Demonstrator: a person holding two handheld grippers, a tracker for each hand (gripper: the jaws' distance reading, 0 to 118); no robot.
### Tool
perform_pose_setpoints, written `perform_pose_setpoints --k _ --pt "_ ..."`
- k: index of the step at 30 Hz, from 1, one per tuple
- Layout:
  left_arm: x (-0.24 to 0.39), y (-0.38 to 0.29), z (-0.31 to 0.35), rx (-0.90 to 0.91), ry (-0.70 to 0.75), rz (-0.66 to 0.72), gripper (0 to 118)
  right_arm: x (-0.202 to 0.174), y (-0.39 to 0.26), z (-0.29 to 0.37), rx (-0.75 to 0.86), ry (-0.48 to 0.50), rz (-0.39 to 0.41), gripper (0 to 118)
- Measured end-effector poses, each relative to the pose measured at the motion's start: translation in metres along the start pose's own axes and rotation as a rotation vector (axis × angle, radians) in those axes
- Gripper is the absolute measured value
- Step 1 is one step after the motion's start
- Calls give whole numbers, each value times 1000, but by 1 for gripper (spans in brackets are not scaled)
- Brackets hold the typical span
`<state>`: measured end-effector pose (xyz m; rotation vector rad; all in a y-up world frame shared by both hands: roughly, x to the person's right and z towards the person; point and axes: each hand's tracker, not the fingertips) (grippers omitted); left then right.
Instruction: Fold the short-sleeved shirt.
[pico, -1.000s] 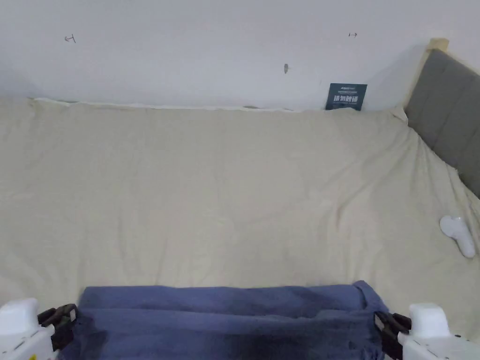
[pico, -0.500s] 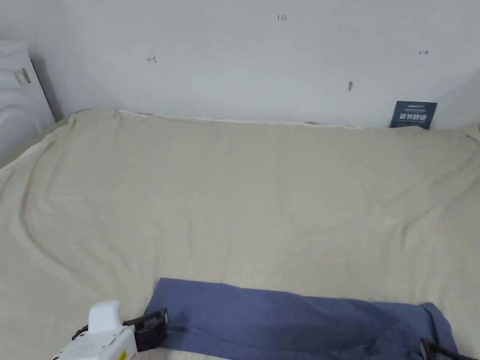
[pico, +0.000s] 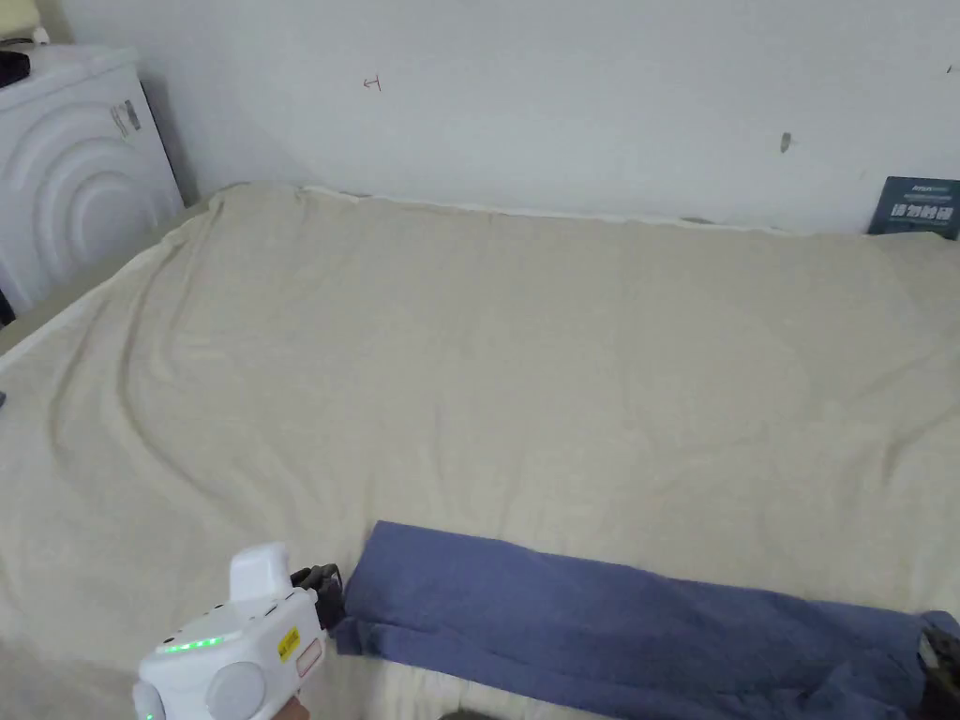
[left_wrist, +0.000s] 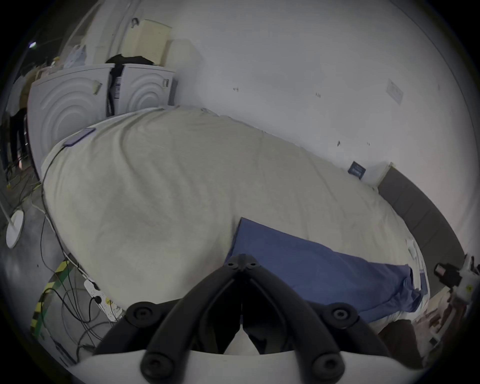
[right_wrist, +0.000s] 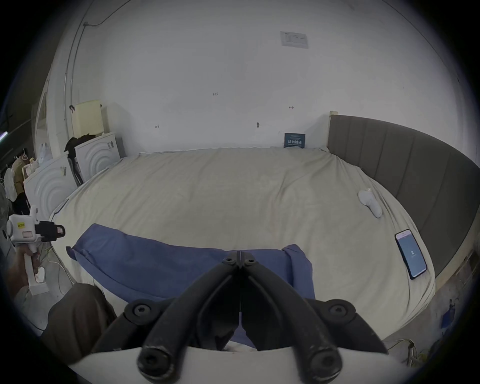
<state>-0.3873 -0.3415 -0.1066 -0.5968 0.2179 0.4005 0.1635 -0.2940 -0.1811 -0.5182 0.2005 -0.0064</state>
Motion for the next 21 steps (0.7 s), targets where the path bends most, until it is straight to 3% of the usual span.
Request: perform_pose_setpoints --k 2,3,4,6,12,13,15,16,17,18,20,21 --pt "1 3 -15 -46 -23 -17 3 -1 0 -4 -10 7 -6 0" --pt "3 3 -22 -46 0 -39 20 1 0 -6 -11 13 -12 0" --pt "8 4 -25 -47 6 -50 45 2 1 -8 -10 15 -17 0" --pt "12 9 -39 -106 -7 -66 117 1 -1 -10 -16 20 -27 0" --pt "13 -2 -82 -121 234 -182 116 3 -3 -9 -23 13 -23 0" --pt "11 -3 -89 -160 198 -173 114 3 -5 -9 -24 13 -24 0" --pt "12 -10 -100 -291 156 -126 90 8 -5 -10 -23 9 -40 0" --pt "17 -11 -97 -299 156 -134 90 10 -5 -10 -23 4 -47 0" --pt "30 -20 -89 -204 262 -235 88 10 -5 -11 -23 -4 -55 0" --pt "38 -26 -81 -167 217 -270 80 12 -5 -10 -19 -10 -62 0" --pt "47 -38 -84 -186 206 -355 38 12 -3 -6 -10 -27 -55 0" --pt "56 -44 -83 -194 152 -424 7 10 -2 -6 -9 -26 -43 0"
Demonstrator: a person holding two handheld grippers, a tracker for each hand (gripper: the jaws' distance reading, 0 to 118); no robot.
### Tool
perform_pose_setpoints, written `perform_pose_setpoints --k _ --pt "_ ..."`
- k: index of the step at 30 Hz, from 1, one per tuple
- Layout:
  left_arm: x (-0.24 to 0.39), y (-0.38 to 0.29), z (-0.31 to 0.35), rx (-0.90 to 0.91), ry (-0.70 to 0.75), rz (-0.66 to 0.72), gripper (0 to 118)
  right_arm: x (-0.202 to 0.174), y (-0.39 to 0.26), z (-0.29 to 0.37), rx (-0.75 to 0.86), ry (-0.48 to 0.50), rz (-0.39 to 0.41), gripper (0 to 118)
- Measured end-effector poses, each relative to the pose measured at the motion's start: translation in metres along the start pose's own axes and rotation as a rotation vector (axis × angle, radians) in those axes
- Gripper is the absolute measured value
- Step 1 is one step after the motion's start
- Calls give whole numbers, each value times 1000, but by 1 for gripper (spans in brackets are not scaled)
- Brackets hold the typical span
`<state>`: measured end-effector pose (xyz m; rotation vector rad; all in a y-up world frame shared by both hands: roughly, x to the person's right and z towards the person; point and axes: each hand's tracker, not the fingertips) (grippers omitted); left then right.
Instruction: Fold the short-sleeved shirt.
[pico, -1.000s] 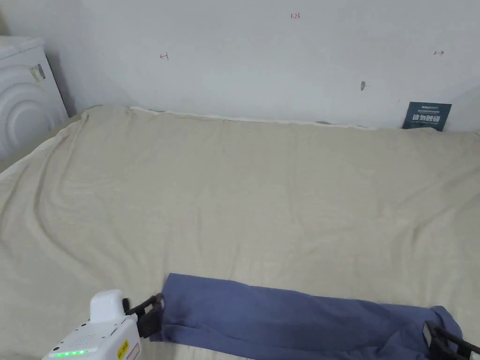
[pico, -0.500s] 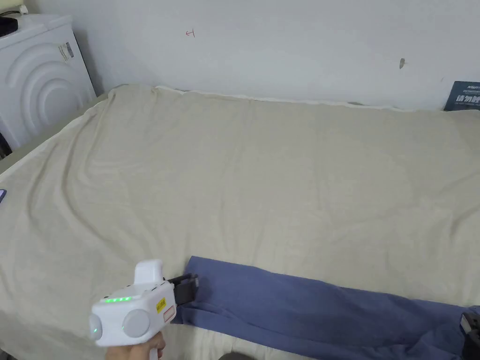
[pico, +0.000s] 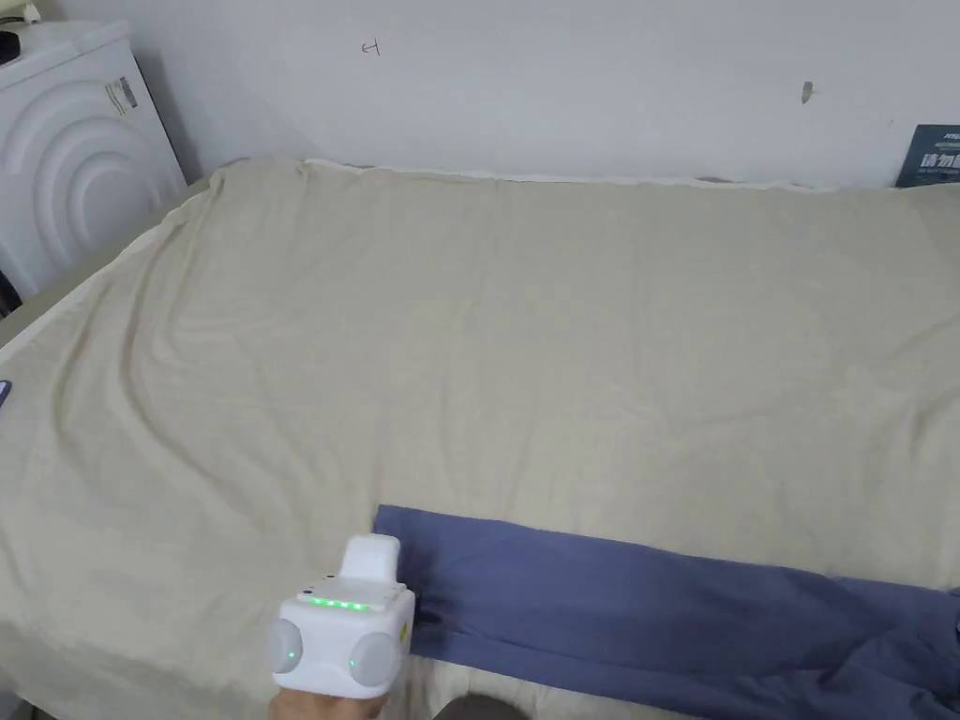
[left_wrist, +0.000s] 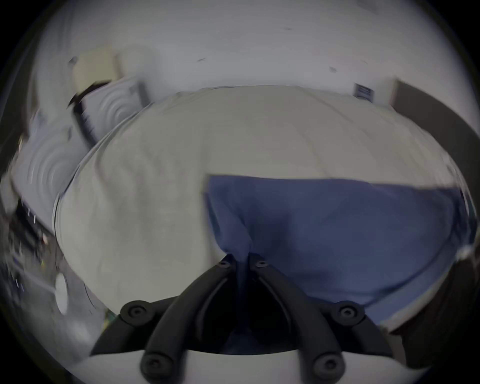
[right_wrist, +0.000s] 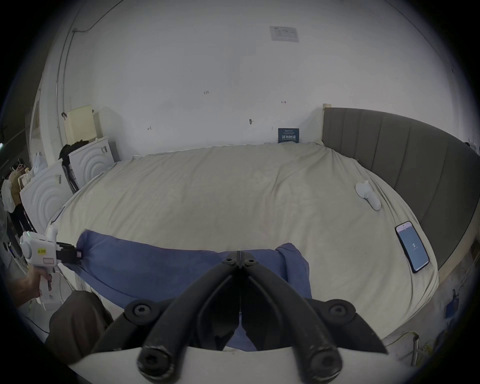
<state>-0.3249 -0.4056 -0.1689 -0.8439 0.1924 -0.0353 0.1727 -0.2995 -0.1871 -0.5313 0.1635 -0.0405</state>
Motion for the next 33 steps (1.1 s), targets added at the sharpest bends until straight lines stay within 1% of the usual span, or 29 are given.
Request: perform_pose_setpoints --k 2,3,5,6,8,9,11,12,14,15,17,18,20,22,24,26,29,30,33 --pt "16 -1 7 5 12 -67 7 1 3 1 -5 7 3 0" --pt "20 0 16 41 21 -72 7 2 5 2 -6 7 5 0" --pt "16 5 24 84 104 -52 7 0 7 6 2 -2 14 0" --pt "11 9 26 86 129 -14 7 1 8 9 5 -4 12 0" --pt "-6 20 36 99 116 -16 7 1 12 10 6 0 1 0" --pt "-15 24 39 112 98 -32 7 1 13 11 6 -3 0 0" --pt "-25 34 50 127 177 -122 7 -1 16 13 14 -6 7 0" --pt "-37 38 51 126 194 -135 7 -2 17 12 19 -10 10 0" --pt "-71 45 58 127 172 -30 7 -4 20 13 25 -10 9 0" --pt "-82 50 64 124 180 -3 7 -4 21 13 28 -4 3 0" --pt "-90 50 72 141 202 -30 7 -7 22 12 35 3 2 0" --pt "-86 52 78 157 191 -66 7 -9 23 11 39 4 8 0" --pt "-64 52 93 190 130 -143 7 -11 23 9 40 5 11 0" --pt "-34 51 110 245 37 -168 7 -11 23 10 43 17 1 0" --pt "11 56 131 294 -36 -197 7 -11 22 14 50 22 -14 0" --pt "53 57 138 298 -99 -241 7 -10 23 18 55 25 -22 0" --pt "111 54 114 252 -211 -273 7 -7 25 23 65 26 -32 0" --pt "130 52 103 201 -254 -247 7 -6 25 25 70 26 -39 0" --pt "172 39 60 101 -308 -213 7 -2 26 30 72 29 -50 0"
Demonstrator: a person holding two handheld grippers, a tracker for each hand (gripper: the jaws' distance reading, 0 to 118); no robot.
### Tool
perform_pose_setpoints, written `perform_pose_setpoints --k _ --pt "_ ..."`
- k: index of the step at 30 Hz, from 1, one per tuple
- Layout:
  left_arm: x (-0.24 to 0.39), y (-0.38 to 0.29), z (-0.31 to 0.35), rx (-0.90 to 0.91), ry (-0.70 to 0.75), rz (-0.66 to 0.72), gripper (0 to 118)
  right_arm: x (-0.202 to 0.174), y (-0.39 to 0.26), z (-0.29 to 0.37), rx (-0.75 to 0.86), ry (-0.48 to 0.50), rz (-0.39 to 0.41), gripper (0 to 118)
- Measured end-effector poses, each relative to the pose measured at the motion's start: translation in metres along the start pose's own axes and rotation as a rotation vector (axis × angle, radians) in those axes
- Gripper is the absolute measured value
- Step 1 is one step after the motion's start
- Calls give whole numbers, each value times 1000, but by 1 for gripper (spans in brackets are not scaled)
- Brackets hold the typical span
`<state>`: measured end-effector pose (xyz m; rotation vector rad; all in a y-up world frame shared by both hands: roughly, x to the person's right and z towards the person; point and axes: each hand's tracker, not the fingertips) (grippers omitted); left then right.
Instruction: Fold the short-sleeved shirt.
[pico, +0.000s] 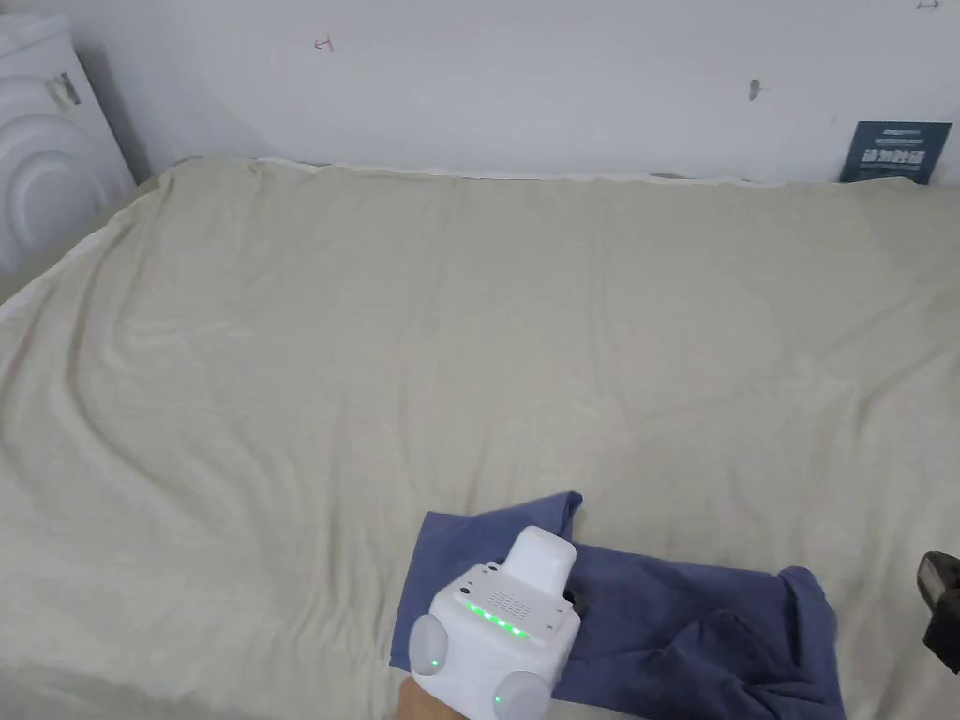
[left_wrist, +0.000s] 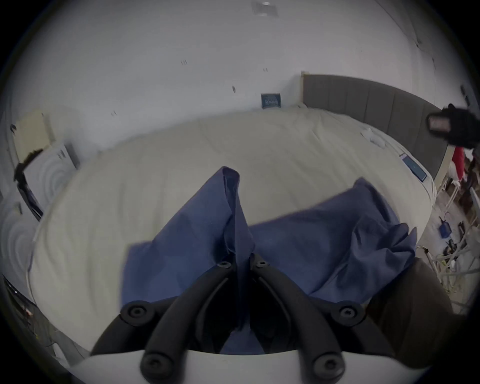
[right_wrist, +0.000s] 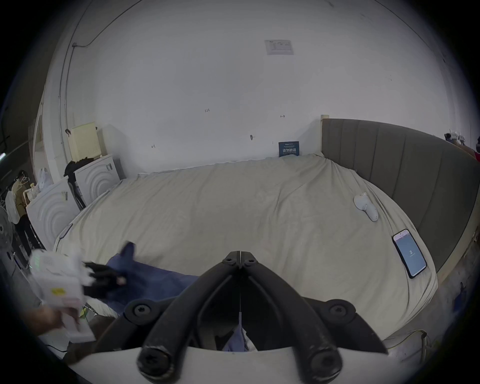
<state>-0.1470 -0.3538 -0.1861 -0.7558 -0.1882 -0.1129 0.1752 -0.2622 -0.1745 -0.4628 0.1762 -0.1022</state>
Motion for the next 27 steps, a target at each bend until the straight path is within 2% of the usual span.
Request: perform_pose_setpoints --k 1,2,4,5,6,9,11,12,13,14,15,16,17,19,21,24,27 --pt "8 -4 -12 -23 11 -9 8 1 0 2 -3 -2 7 0" --pt "12 -8 -21 -49 18 -18 14 2 0 4 -10 -10 22 0" --pt "15 -18 -28 -80 -69 -49 78 5 0 7 -8 -26 28 0" --pt "15 -18 -21 -109 -114 -41 106 8 0 9 -8 -24 17 0" --pt "16 -18 -9 -110 -128 -44 118 10 -1 10 -7 -21 2 0" --pt "2 -19 52 90 -103 -5 117 16 -3 9 -14 -20 -38 0" --pt "-19 -14 74 173 -13 85 117 16 -6 9 -14 -13 -47 0" --pt "-29 -13 81 223 67 88 117 16 -7 10 -13 -10 -46 0" --pt "-38 -14 81 249 148 57 117 14 -8 12 -12 -11 -43 0" --pt "-45 -14 75 247 226 18 108 13 -8 14 -13 -12 -40 0" --pt "-55 -14 65 210 289 0 66 12 -8 16 -12 -6 -41 0" --pt "-61 -12 55 170 327 -5 11 12 -7 17 -11 8 -43 0" --pt "-66 -11 44 126 360 10 0 10 -7 18 -11 11 -37 0" --pt "-65 -12 18 40 410 35 0 6 -6 18 -7 5 -9 0" --pt "-61 -21 3 16 258 84 0 4 -5 19 -9 -5 13 0" --pt "-23 -35 -12 -35 219 -1 0 4 -6 17 -13 -2 8 0" --pt "23 -51 -7 21 140 -60 0 4 -7 14 -17 -10 -1 0"
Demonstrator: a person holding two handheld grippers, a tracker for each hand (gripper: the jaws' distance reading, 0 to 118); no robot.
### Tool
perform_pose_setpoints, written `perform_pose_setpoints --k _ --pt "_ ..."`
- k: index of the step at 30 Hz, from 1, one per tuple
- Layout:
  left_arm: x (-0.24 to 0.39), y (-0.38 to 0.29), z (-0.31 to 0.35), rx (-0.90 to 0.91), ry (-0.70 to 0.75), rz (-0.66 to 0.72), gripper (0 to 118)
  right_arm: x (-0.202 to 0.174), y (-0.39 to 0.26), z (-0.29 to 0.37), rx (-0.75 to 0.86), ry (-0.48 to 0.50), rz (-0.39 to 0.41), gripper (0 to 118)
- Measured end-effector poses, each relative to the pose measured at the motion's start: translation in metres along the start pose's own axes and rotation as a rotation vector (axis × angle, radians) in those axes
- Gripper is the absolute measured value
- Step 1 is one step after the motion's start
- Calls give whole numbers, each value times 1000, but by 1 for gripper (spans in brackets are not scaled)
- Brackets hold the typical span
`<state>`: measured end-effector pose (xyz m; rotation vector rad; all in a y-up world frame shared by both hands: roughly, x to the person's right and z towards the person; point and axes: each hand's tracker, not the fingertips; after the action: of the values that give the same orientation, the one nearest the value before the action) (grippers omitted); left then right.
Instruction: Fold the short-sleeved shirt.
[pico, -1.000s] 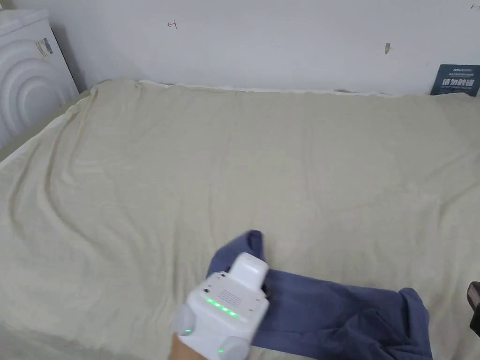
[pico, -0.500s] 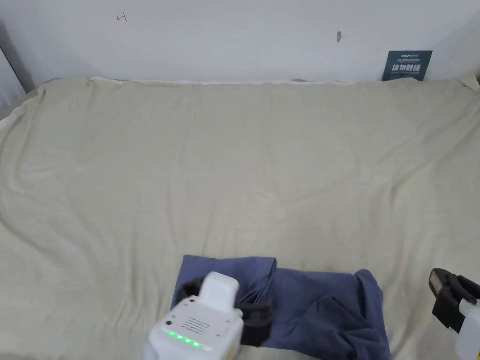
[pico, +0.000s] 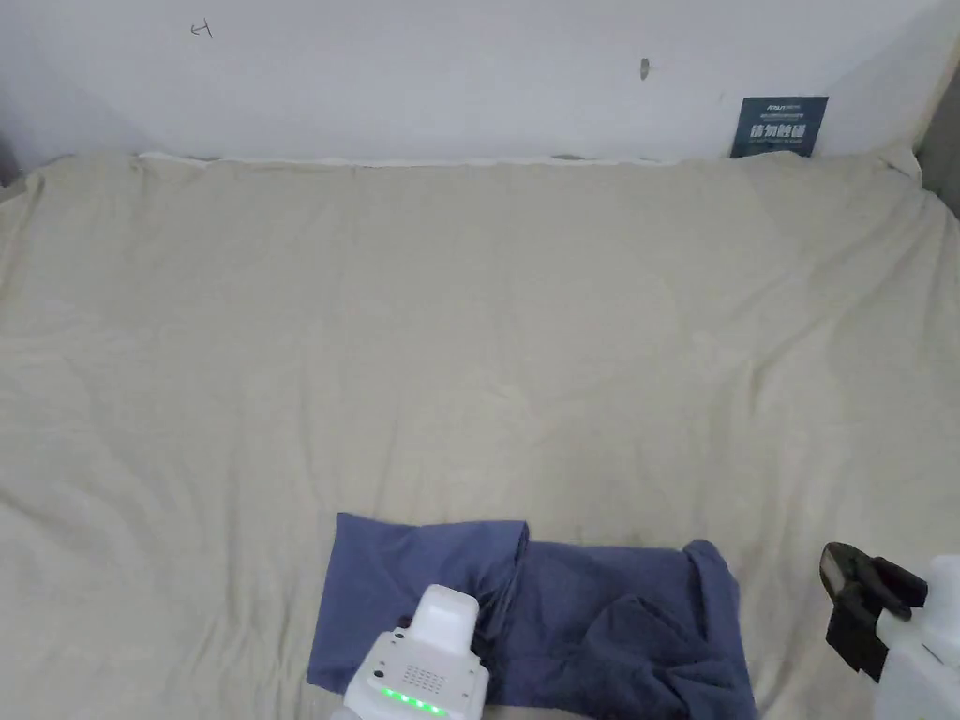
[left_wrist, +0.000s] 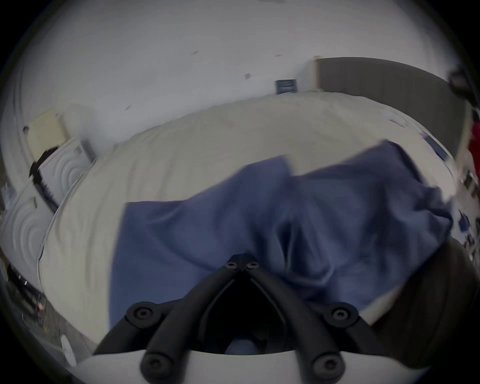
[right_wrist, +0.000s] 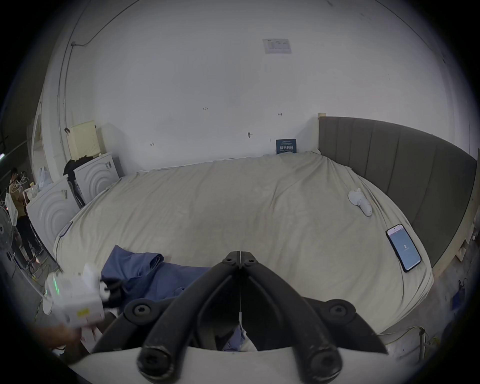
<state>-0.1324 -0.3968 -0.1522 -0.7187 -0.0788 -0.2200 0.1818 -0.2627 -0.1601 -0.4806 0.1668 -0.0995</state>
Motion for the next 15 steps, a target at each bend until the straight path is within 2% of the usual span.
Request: perform_pose_setpoints --k 4,6,8,13,14,15 --pt "27 -7 20 104 -187 -48 0 -2 -1 -4 -13 -3 0 0" --pt "23 -4 29 94 -171 -21 0 -6 -2 -4 -26 2 27 0" --pt "-7 -1 37 115 -232 135 0 -8 -4 -3 -29 7 41 0" --pt "-136 2 56 163 -242 617 0 -13 -6 -5 -31 20 25 0" --pt "-160 -2 54 171 -274 711 8 -14 -6 -5 -36 25 17 0" --pt "-188 -13 44 164 -312 817 38 -14 -6 -6 -40 42 -1 0"
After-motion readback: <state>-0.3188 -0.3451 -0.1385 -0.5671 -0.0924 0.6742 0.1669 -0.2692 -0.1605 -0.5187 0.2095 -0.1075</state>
